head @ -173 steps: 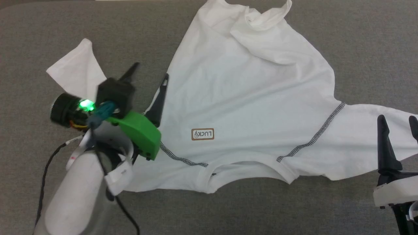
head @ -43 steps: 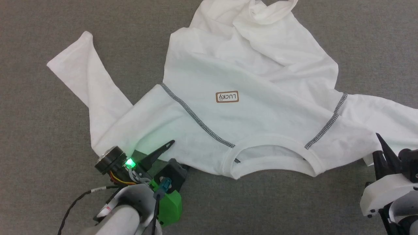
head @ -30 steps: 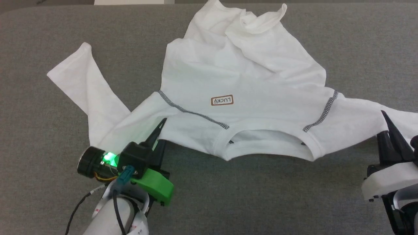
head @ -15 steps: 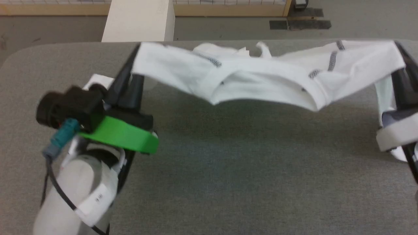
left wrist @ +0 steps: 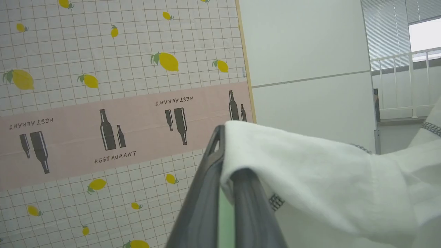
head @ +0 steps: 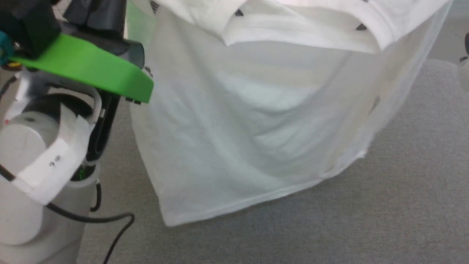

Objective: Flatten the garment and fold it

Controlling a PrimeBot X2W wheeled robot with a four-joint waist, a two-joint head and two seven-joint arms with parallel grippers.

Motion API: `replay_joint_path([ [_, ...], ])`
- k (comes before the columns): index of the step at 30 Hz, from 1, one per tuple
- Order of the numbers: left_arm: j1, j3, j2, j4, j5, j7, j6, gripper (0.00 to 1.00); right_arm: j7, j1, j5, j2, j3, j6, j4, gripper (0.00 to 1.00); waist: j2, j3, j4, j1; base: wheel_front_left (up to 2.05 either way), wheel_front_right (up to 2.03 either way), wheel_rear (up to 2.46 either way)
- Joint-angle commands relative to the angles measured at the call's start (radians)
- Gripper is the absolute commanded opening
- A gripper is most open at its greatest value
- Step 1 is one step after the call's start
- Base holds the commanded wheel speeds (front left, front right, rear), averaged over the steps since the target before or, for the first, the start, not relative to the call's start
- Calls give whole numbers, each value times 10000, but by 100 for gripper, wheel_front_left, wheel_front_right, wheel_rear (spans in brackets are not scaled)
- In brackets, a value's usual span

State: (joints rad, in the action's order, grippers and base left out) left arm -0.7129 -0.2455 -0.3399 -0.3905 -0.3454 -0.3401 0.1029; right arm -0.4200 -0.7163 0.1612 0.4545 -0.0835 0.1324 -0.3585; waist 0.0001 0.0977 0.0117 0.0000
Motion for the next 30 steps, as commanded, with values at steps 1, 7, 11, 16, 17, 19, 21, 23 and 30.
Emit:
replay_joint_path([
  [1, -335, 59, 20, -33, -125, -240, 116, 0, -191, -318, 234, 3, -158, -17, 72, 0, -1, 104, -46, 0, 0, 0, 0],
  [7, -1304, 283, 238, 390, -565, -1272, 450, 0, -1065, -1382, 1112, -142, -782, -17, 533, 0, -1, 874, -199, 0, 0, 0, 0],
  [11, -2426, 385, 397, 1337, -573, -1596, 636, 0, -1418, -2480, 1296, -40, -1158, -17, 1114, 0, -1, 1810, -217, 0, 0, 0, 0],
  [16, -4438, 332, 413, 2886, -1, -1543, 750, 0, -1640, -4432, 1479, -129, -1540, -17, 2322, 0, -1, 3197, -234, 0, 0, 0, 0],
  [17, -4983, 346, 439, 3287, 167, -1440, 818, 0, -1611, -4979, 1429, -168, -1575, -17, 2698, 0, -1, 3518, -226, 0, 0, 0, 0],
  [19, -6008, 328, 458, 3982, 519, -1166, 906, 0, -1483, -6014, 1166, -174, -1735, -17, 3387, 0, -1, 4124, -207, 0, 0, 0, 0],
  [21, -6935, 386, 568, 4673, 818, -702, 1109, 0, -1191, -7017, 735, -167, -1947, -17, 4108, 0, -1, 4660, -160, 0, 0, 0, 0],
  [23, -7682, 473, 732, 5329, 1029, -112, 1346, 0, -741, -7924, 319, -250, -2084, -17, 4856, 0, -1, 5097, -96, 0, 0, 0, 0],
  [30, -8745, 665, 1203, 7140, 1223, 2205, 1695, 0, 884, -9690, -952, -283, -3010, -17, 7138, 0, -1, 6035, 157, 0, 0, 0, 0],
])
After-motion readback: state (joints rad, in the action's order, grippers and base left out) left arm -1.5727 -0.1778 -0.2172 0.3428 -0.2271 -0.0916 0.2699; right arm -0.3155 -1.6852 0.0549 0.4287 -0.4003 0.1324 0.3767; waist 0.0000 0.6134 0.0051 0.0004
